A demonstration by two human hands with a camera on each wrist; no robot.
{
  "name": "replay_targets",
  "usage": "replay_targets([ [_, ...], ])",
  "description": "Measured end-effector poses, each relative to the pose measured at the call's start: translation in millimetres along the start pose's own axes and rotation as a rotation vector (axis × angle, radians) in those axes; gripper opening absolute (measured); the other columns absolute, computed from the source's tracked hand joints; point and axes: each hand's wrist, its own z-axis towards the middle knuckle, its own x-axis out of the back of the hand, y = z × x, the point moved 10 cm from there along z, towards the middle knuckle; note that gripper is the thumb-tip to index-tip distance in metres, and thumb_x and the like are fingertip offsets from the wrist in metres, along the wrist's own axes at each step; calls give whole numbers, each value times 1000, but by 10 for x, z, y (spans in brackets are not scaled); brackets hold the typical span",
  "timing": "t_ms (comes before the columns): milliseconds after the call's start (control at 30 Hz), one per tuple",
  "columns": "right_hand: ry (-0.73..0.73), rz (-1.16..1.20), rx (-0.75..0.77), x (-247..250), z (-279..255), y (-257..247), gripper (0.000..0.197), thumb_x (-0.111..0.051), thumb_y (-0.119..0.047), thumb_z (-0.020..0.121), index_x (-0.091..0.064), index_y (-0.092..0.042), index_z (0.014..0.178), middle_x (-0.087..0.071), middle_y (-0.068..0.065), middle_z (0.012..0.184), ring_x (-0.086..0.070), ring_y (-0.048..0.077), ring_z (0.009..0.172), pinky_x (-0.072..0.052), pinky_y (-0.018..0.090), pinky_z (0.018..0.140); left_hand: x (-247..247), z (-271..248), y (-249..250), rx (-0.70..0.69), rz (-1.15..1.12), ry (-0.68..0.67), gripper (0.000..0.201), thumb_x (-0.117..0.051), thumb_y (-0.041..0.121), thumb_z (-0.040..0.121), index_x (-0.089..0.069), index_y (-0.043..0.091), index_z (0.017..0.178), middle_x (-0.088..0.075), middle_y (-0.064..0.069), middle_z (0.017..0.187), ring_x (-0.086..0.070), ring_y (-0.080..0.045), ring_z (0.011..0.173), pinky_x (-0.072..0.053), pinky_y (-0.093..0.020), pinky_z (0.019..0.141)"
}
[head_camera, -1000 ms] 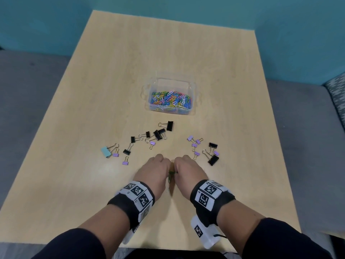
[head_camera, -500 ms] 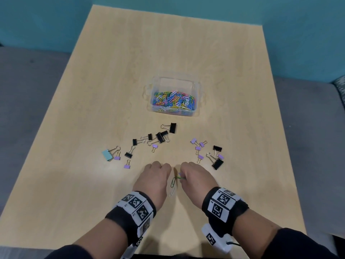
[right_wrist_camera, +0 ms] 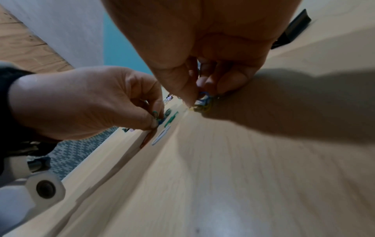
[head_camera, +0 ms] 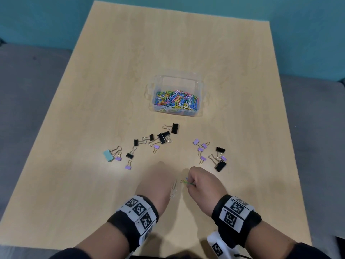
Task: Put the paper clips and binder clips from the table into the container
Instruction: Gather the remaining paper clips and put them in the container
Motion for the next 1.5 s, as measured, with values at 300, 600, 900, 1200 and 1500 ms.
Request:
replay_targets([
  [300, 1, 18, -8, 5, -19, 21, 13, -52, -14, 85, -44, -21, 77, -48, -7, 73, -45, 13, 66, -27, 18, 51, -3, 73, 24, -115, -21, 77, 31, -53, 3, 60, -30, 21, 71, -38, 2, 69, -32, -20, 66, -28, -31, 59],
  [600, 30, 128, -59, 61, -42, 74, 17, -56, -12, 82, -45, -22, 73, -50, -7, 68, -51, 12, 65, -36, 23, 53, -29, 13, 47, -112, -81, 36, 26, -58, 2, 64, -40, 18, 75, -44, 2, 75, -42, -22, 65, -30, -30, 56],
  [900, 315, 516, -62, 1383, 723, -215, 27, -70, -3, 73, -50, -19, 64, -56, 2, 61, -51, 19, 54, -46, 34, 53, 1164, 646, -808, 249, -995, 311, 17, -66, 2, 61, -56, 16, 62, -56, 0, 55, -45, -13, 48, -37, -22, 48],
  [1200, 258, 361, -131, 1831, 1544, -432, 23, -78, -17, 71, -57, -16, 80, -64, 5, 79, -68, 31, 76, -56, 49, 74, 1711, 1374, -793, 190, -848, 347, 20, -73, 5, 69, -62, 18, 81, -65, -2, 79, -57, -16, 68, -51, -31, 66],
  [1500, -89, 2, -99, 432, 188, -63, 8, -55, -21, 81, -56, -24, 88, -59, -5, 86, -56, 19, 77, -47, 31, 69, 228, -2, -649, 221, -378, -122, 16, -62, 37, 80, -55, 23, 76, -60, 8, 78, -56, -15, 73, -42, -28, 61],
])
